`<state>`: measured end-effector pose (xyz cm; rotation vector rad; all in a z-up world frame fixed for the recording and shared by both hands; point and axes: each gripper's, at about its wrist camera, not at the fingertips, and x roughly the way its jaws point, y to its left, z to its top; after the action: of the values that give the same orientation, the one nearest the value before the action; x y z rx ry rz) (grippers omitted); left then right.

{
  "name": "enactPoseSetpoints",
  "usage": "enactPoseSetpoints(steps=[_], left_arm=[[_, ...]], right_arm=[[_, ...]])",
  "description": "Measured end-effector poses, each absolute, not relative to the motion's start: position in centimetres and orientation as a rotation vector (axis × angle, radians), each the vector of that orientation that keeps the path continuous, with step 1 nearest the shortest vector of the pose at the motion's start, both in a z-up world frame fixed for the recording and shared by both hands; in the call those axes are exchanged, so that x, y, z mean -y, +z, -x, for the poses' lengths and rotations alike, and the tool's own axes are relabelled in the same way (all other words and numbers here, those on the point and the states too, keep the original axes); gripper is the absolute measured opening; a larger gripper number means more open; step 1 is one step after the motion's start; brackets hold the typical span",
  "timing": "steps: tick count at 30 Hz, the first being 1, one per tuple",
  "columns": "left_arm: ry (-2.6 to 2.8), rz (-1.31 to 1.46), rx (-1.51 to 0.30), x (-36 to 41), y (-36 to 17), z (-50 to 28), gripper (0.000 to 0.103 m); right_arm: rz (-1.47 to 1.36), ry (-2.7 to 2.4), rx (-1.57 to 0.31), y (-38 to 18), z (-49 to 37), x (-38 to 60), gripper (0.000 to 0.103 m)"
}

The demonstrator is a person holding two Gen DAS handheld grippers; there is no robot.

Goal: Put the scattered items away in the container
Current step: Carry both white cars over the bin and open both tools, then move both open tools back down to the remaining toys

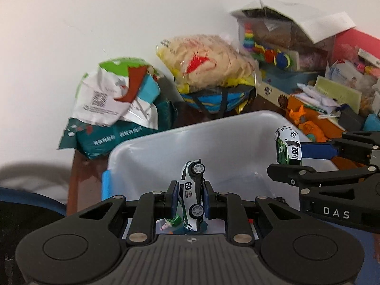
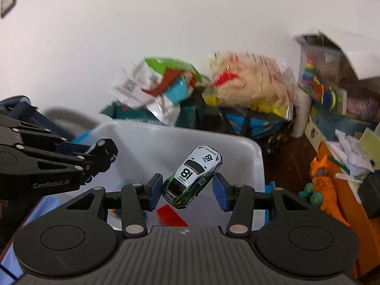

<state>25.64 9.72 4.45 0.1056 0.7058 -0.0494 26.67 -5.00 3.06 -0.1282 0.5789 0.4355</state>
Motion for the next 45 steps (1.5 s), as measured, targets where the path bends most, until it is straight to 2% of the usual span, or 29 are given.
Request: enactPoseSetpoints(steps=[4, 5, 6, 7, 12, 16, 18, 24, 29, 33, 42, 45], left_arm=[[-0.049, -0.084, -0.748, -10.1, 3.3, -27.1, 0.028], [-0.054, -0.077, -0.753, -10.2, 3.1, -27.2, 0.036], [-0.054, -0.073, -0.755, -10.3, 3.1, -27.2, 0.044], [-0.05, -0.075, -0.751, -10.2, 3.1, -27.0, 0.047], [-0.037, -0.095, -0.728, -10.2, 4.1, -25.8, 0.06], [-0.005, -0.069, -0.688, -10.6, 5.6, -23.4, 0.064], [0.005, -0.058, -0.662, -10.7, 6.5, -21.6, 0.069], [0.003, -0.07, -0.659, -10.2, 7.0, -16.0, 0.074], [-0.023, -0.11, -0.745, -9.2, 3.4, -11.8, 0.074], [-0.03, -0.091, -0.821, -8.6, 0.4, -9.4, 0.074], [0.042, -0.022, -0.898, -8.8, -4.0, -5.4, 0.074], [0.061, -0.014, -0.9, -9.1, -4.8, -5.5, 0.074]], right_arm=[[0.151, 0.41, -0.642, 2.1, -27.9, 4.4, 0.055], [0.159, 0.407, -0.651, 2.0, -28.1, 4.2, 0.057], [0.169, 0.404, -0.657, 1.9, -28.1, 4.1, 0.064], [0.177, 0.4, -0.658, 1.9, -28.0, 4.0, 0.07], [0.211, 0.403, -0.639, 2.6, -27.0, 3.8, 0.072], [0.212, 0.402, -0.608, 3.8, -25.5, 4.3, 0.073], [0.21, 0.402, -0.581, 4.5, -24.2, 4.8, 0.075], [0.204, 0.44, -0.546, 5.7, -19.8, 6.7, 0.079], [0.209, 0.484, -0.636, 3.3, -16.5, 8.1, 0.078], [0.25, 0.511, -0.705, 0.5, -14.2, 8.8, 0.065], [0.23, 0.589, -0.814, -3.6, -9.5, 10.2, 0.065], [0.242, 0.633, -0.837, -4.6, -8.4, 9.9, 0.06]])
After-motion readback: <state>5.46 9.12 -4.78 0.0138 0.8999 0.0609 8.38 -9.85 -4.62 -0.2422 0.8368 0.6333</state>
